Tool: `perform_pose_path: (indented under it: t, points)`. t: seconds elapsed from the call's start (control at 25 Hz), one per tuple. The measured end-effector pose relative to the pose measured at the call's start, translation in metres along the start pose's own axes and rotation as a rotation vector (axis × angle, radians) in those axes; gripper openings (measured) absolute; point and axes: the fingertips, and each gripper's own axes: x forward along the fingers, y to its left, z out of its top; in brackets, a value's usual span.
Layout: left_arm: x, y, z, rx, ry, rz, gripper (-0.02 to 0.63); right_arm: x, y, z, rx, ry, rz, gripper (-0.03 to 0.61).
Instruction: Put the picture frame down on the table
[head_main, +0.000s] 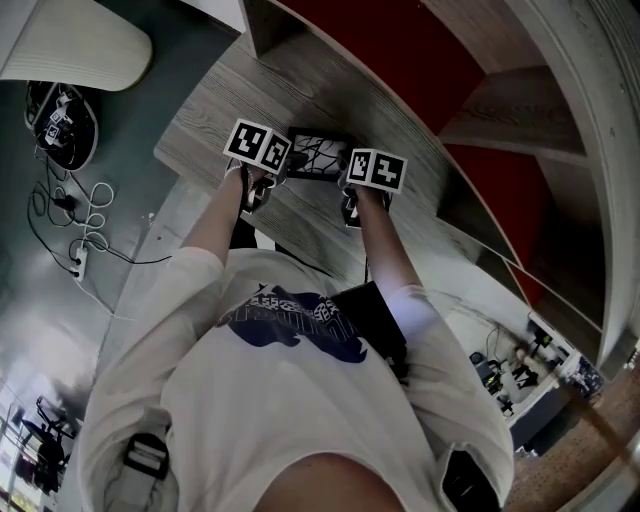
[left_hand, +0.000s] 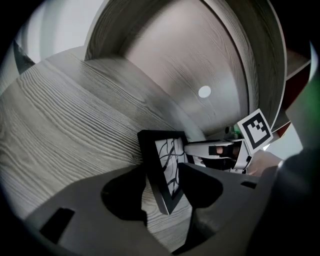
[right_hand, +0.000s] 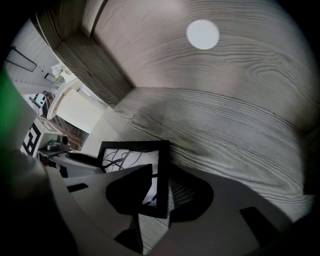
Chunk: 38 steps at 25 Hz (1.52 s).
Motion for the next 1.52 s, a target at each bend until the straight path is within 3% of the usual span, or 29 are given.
perform_pose_path:
  t: [0.36,1.12,1.36,1.52]
  points:
    - [-0.005,0.004,-0.001,-0.042,0.014,-0.005,0.21,0.0,-0.001,-0.001,-0.053,0.007,-0.057,0.103]
    - [-0.011,0.011,-0.001,-0.089,-0.01,-0.011,0.209,0.0,-0.002,0.0,-0.051,-0.009,-0.077,0.103]
    - [-0.017,0.014,-0.001,-0.1,-0.038,-0.018,0.209,-0.008,-0.006,-0.001,0.032,-0.041,-0.041,0.135]
    - [-0.04,0.013,0.011,-0.072,-0.102,-0.027,0.209,-0.04,-0.004,0.01,0.138,-0.163,0.035,0.152]
